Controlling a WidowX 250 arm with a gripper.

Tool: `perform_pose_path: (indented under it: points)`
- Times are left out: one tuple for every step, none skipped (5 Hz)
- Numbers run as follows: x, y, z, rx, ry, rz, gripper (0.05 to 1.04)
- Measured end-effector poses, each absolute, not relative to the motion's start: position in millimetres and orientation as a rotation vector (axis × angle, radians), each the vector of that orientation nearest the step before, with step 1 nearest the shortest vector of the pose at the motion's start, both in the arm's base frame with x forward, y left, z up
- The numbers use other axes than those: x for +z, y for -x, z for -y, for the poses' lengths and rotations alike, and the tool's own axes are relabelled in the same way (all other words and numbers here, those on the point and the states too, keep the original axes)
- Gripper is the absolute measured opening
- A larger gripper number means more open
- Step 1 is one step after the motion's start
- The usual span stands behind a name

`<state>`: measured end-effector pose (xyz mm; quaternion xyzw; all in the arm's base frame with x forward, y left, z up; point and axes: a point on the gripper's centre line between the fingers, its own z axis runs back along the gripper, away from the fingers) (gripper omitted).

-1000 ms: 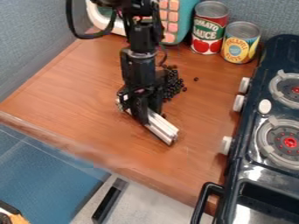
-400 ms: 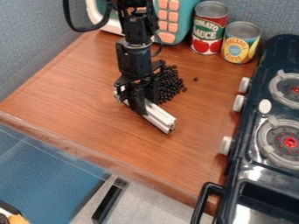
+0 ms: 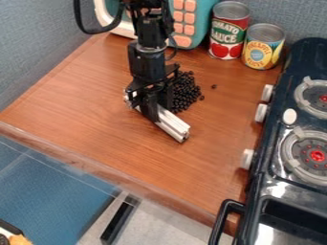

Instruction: Sweep into pile

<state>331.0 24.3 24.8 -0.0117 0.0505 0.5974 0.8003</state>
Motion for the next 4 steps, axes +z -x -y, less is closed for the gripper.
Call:
perform_pose_path:
  points:
    - [37,-346,-30,1.276,0.049,-0.061,0.368]
    - [84,-358,-35,1.273,0.088,0.036,0.368]
    - [114,-359,-46,1.218,0.050,0.048,0.368]
    - [107,-352,-84,1.140,-0.045,0.042,0.368]
